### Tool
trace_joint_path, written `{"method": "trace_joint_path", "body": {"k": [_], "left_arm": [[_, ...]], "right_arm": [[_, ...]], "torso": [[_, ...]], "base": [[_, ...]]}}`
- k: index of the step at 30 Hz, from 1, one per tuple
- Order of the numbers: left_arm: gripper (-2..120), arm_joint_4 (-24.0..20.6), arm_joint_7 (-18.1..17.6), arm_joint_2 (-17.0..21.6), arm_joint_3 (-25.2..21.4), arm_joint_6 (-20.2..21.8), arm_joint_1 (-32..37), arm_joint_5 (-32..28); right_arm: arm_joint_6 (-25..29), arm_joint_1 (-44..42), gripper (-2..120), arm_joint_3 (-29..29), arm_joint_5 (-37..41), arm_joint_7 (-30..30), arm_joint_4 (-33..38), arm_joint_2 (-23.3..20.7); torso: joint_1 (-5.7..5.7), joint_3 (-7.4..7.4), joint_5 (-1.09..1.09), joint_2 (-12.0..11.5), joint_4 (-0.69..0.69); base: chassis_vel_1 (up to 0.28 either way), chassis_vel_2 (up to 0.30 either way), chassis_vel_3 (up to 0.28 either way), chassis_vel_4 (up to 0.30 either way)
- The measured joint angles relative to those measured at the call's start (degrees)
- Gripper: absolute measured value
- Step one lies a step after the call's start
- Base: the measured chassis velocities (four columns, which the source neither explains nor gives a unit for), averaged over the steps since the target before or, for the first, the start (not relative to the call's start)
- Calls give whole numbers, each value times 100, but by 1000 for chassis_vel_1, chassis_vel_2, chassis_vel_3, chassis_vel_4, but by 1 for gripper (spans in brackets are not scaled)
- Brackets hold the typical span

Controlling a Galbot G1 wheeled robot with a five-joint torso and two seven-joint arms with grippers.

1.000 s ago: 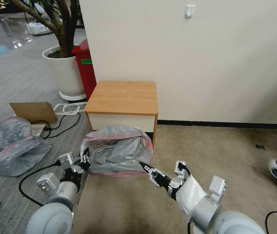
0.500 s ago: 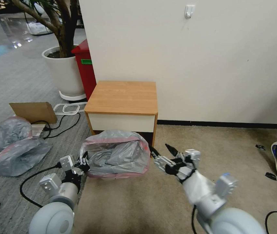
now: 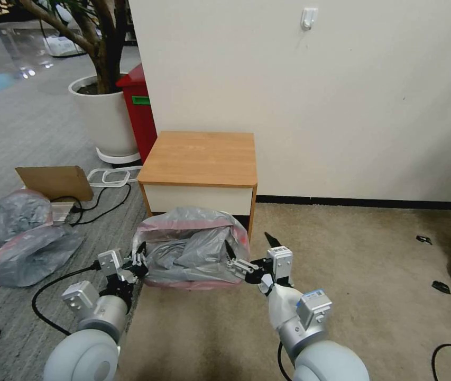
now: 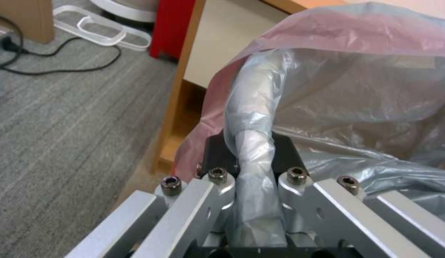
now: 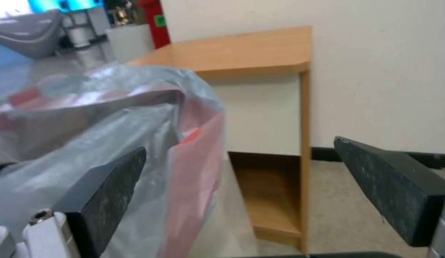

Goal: Pick up the garbage bag from the table and place it over the trash can.

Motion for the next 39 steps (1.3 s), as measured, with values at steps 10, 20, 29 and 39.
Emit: {"method": "trace_joint_path", "body": {"k": [10, 20, 29, 39], "left_arm": [[7, -35, 60, 13, -21, -16, 36, 6], [7, 5, 76, 11, -3, -22, 20, 9], [7, 9, 84, 36, -9, -23, -7, 13], [7, 6, 84, 40, 53, -24, -25, 13]], "right_arm": [[69, 6, 100, 95, -373, 228, -28, -8], [155, -138, 100, -14, -491, 192, 39, -87], [108, -137, 100, 2, -499, 215, -33, -95], [57, -157, 100, 42, -532, 420, -30, -61]], "torso": [[0, 0, 1, 0, 0], [0, 0, 0, 0, 0], [0, 0, 0, 0, 0], [0, 0, 0, 0, 0]], "base": [[0, 0, 0, 0], [0, 0, 0, 0], [0, 0, 0, 0], [0, 0, 0, 0]]}}
